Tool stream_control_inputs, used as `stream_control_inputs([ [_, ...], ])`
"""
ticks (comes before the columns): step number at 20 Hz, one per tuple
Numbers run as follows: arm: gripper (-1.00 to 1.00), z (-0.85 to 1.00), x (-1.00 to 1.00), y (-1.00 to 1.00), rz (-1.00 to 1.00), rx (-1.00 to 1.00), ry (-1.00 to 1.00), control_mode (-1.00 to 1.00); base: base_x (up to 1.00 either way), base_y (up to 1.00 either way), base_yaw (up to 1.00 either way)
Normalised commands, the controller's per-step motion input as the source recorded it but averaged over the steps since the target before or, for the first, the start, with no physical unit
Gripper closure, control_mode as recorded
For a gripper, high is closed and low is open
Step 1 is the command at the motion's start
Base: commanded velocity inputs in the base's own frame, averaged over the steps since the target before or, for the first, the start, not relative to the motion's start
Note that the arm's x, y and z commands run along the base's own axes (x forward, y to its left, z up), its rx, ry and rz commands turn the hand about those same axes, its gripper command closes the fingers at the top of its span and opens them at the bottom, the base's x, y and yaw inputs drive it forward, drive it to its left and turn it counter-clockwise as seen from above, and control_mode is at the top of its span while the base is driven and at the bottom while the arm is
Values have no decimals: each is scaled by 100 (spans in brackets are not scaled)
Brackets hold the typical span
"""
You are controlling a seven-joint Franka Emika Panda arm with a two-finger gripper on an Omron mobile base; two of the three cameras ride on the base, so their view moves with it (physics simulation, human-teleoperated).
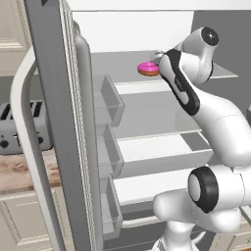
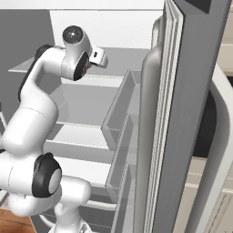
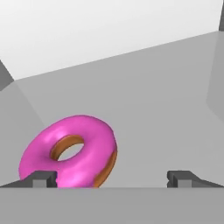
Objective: Take the donuts from the fridge and place them on the empty tray on the dining counter.
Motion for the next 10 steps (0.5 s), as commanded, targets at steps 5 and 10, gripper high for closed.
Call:
stream_control_inputs([
  [5, -100, -2, 39, 0, 0, 4, 3, -100, 0, 0, 0],
  [10, -100, -12, 26, 0, 0, 0, 2, -100, 0, 0, 0],
])
